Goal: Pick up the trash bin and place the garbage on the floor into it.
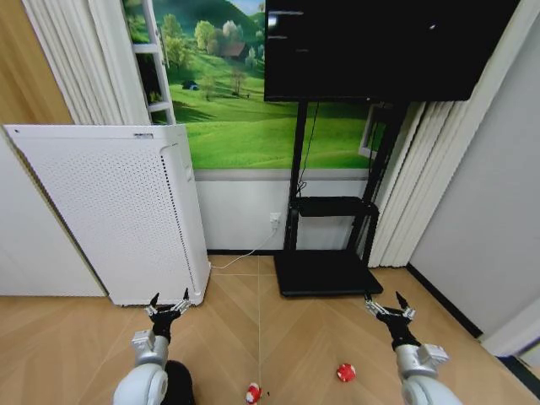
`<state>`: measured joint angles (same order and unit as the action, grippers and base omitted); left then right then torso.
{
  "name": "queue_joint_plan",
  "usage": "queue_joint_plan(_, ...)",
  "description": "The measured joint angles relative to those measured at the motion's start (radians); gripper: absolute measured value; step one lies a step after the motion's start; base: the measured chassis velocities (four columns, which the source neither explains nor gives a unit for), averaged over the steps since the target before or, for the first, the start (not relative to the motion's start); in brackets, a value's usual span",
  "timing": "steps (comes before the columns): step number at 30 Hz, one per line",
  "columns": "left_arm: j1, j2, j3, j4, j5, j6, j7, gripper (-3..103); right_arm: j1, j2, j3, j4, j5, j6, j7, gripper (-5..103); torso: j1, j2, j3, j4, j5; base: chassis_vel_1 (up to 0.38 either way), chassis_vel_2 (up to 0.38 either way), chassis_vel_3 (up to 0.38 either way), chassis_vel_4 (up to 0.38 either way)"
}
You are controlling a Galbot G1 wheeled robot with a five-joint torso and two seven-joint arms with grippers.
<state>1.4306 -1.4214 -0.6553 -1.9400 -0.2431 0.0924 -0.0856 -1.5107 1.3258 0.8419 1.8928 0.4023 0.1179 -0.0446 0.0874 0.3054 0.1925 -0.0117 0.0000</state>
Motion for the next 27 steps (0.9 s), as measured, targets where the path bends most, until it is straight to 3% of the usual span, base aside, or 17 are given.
queue_joint_plan(27,-0.004,0.0,0.003,0.004,0.0,-0.001,0.004,100,0.001,0.001,0.0,-0.005,-0.006,0.006,0.0,100,-0.028,-0.103,-0.076,0.0,0.0,0.0,0.0,0.0,0.0)
